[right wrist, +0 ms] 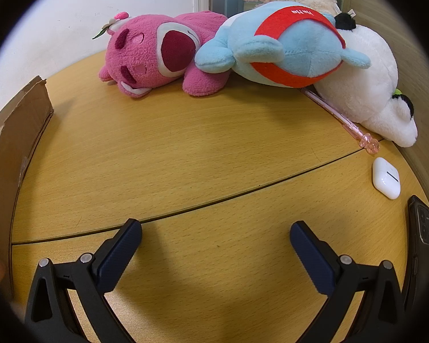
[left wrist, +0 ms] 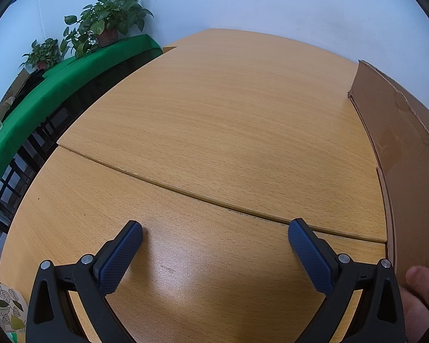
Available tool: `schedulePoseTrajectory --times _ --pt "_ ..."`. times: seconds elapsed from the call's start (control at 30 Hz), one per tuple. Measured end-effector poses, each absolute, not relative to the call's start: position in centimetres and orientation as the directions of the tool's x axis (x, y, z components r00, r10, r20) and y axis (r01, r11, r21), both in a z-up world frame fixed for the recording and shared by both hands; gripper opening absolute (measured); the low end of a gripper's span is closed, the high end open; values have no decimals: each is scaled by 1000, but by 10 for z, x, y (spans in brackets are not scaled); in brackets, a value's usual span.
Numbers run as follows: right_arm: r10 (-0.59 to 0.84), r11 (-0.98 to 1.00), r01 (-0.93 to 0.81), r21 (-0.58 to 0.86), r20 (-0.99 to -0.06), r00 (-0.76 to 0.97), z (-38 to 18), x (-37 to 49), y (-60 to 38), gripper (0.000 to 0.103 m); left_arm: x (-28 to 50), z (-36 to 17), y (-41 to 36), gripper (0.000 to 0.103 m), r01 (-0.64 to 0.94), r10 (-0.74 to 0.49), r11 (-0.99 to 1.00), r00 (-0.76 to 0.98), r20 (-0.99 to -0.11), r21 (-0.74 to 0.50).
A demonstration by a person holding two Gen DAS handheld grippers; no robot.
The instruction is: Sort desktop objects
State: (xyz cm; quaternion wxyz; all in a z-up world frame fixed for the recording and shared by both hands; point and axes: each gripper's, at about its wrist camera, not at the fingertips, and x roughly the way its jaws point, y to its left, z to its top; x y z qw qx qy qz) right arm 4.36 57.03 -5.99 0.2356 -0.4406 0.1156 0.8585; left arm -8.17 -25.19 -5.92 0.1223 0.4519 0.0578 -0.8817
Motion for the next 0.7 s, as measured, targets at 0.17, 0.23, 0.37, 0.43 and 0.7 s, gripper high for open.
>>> schedulePoseTrajectory --times 0.17,0.23,0.37,0.43,0.7 --pt "303 -862 -506 -9 -811 -501 -61 43 571 103 -82 -59 -252 103 267 -163 -964 -562 -811 9" --pt "303 -863 -506 -9 -811 -501 -61 43 571 103 -82 -59 -252 103 267 -163 -964 -562 -811 9" --pt "302 -863 -506 -9 -811 -501 -61 43 571 103 -82 -59 -252 103 266 -163 -964 -562 -811 9" --pt "302 -863 -505 -9 -811 -501 -61 43 571 103 -82 -59 -252 103 266 -162 -964 -562 -811 9" --pt "302 -863 -505 -9 -811 -502 -61 43 571 103 -82 -59 -251 103 264 -161 -965 -563 -811 9"
